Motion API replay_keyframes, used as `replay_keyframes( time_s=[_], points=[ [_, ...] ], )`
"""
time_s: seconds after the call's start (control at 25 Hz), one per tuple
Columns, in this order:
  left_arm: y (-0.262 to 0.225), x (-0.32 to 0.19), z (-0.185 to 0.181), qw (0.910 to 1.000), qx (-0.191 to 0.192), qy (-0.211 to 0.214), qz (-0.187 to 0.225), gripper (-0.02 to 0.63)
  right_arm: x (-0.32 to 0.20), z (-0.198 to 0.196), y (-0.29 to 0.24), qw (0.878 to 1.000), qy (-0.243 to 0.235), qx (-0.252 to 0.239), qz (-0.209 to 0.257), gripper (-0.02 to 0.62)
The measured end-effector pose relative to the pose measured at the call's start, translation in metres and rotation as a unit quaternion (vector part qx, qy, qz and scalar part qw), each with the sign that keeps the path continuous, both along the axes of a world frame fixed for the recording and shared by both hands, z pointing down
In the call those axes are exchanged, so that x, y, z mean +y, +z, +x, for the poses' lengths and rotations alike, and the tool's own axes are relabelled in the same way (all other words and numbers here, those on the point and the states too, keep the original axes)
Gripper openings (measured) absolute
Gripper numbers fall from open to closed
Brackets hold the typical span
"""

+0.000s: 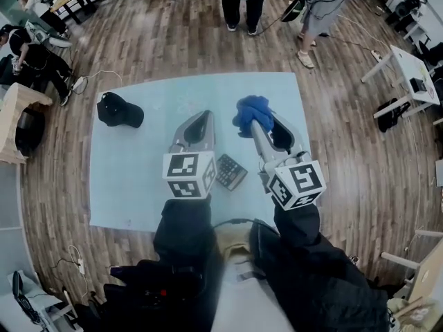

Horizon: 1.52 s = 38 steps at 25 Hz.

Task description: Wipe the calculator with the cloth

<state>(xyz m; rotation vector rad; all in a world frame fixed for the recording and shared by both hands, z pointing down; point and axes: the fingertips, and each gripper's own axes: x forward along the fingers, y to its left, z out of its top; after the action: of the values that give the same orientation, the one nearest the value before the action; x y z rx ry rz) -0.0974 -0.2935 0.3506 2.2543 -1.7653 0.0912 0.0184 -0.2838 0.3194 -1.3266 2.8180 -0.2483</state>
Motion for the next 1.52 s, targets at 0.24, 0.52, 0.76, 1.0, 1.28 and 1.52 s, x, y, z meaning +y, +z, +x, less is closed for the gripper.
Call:
replay_keyframes(
  time_s=[0.24,0.52,0.76,1.0,1.28,1.52],
  points=[
    [-0.031,-0.001,0.005,0.9993,-0.006,-0.003,0.037,0.003,0.002,0.011,-0.025,0.999,0.015,-0.014,0.027,0.127],
    [-0.036,0.000,0.005,0.9989,-0.015,-0.010,0.044,0.003,0.004,0.023,-0.042,0.997,0.038,-0.037,0.048,0.126],
    [-0.039,0.001,0.005,0.9985,-0.017,-0.008,0.051,0.003,0.005,0.026,-0.045,0.997,0.049,-0.034,0.058,0.126],
    [-0.036,-0.001,0.008,0.9982,-0.029,-0.001,0.053,0.003,0.004,0.025,-0.045,0.997,0.048,-0.029,0.059,0.126],
    [-0.036,0.000,0.011,0.9977,-0.037,0.003,0.057,0.003,0.004,0.026,-0.046,0.997,0.045,-0.022,0.066,0.126],
    [-0.035,0.002,0.007,0.9976,-0.041,0.001,0.055,0.003,0.003,0.026,-0.046,0.997,0.047,-0.018,0.066,0.126]
  ],
)
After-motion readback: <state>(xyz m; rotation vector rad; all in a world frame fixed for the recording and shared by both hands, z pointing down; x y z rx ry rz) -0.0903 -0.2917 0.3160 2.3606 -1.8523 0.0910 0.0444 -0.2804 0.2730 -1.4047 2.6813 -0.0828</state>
